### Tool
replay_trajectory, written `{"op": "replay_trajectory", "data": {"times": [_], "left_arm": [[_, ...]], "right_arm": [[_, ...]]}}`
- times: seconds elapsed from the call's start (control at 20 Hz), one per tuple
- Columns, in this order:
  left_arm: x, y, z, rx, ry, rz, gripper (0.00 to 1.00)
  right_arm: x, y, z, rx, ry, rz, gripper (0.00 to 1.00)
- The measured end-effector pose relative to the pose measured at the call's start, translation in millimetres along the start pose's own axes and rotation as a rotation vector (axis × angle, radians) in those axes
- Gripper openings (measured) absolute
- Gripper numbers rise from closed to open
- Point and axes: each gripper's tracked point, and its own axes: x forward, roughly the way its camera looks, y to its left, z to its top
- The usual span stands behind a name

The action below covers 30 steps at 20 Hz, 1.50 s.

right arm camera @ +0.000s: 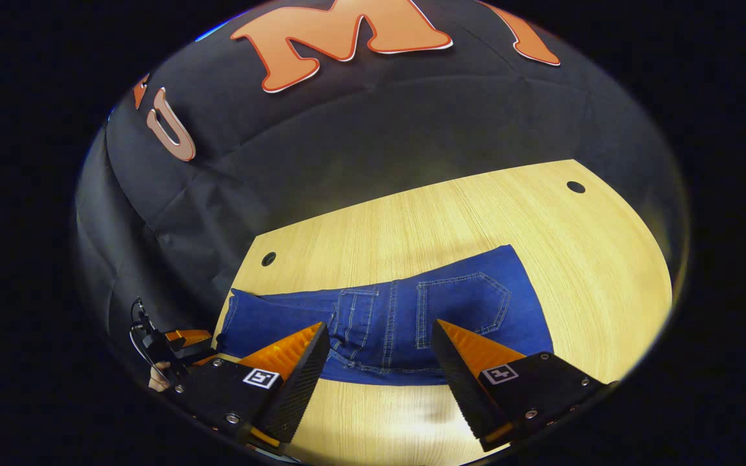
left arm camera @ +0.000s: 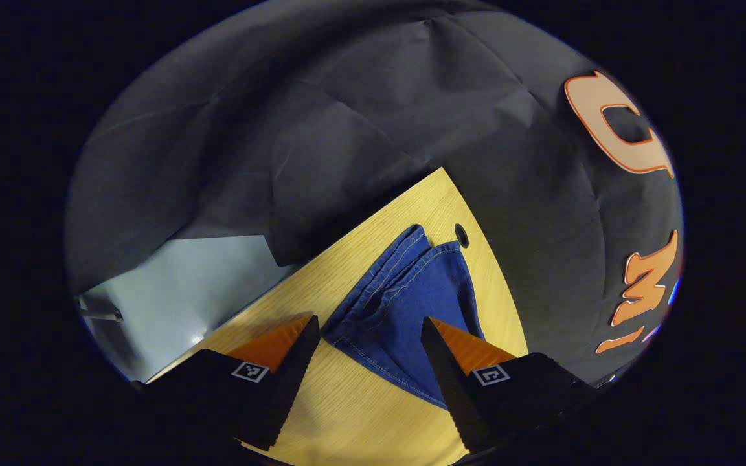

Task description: Grasp the waist and the cuffs of the jeans and fold them to make the two legs overlap; first hold the waist and fold one-third of the jeans toward the cuffs, then hold the cuffs and fold the remaining one-third in the same direction to finish folding.

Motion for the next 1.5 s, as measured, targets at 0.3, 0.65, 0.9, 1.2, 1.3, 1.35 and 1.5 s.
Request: {"op": "replay_trajectory", "data": {"times": [0.3, 0.65, 0.9, 1.2, 1.3, 1.35, 1.5], "left_arm": [[25, -35, -14, 0.116, 0.022, 0.010, 0.99], [72, -72, -43, 0.054, 0.062, 0.013, 0.26], [63, -89, -42, 0.088, 0.005, -0.029, 0.03], [41, -137, -34, 0.280, -0.083, -0.077, 0.03], [27, -164, -32, 0.354, -0.112, -0.108, 0.03], [18, -182, -35, 0.401, -0.127, -0.127, 0.03], [-3, -233, -45, 0.574, -0.174, -0.172, 0.02]], "right_arm": [[2, -8, 12, 0.045, -0.002, 0.020, 0.98], [-7, -35, 22, 0.084, -0.019, 0.008, 0.98], [-12, -61, 24, 0.098, -0.013, -0.008, 0.98], [-18, -78, 38, 0.102, -0.037, 0.019, 0.97], [-22, -84, 45, 0.105, -0.046, 0.038, 0.98], [-25, -87, 47, 0.108, -0.053, 0.047, 0.98], [-37, -103, 58, 0.132, -0.075, 0.078, 0.98]]}}
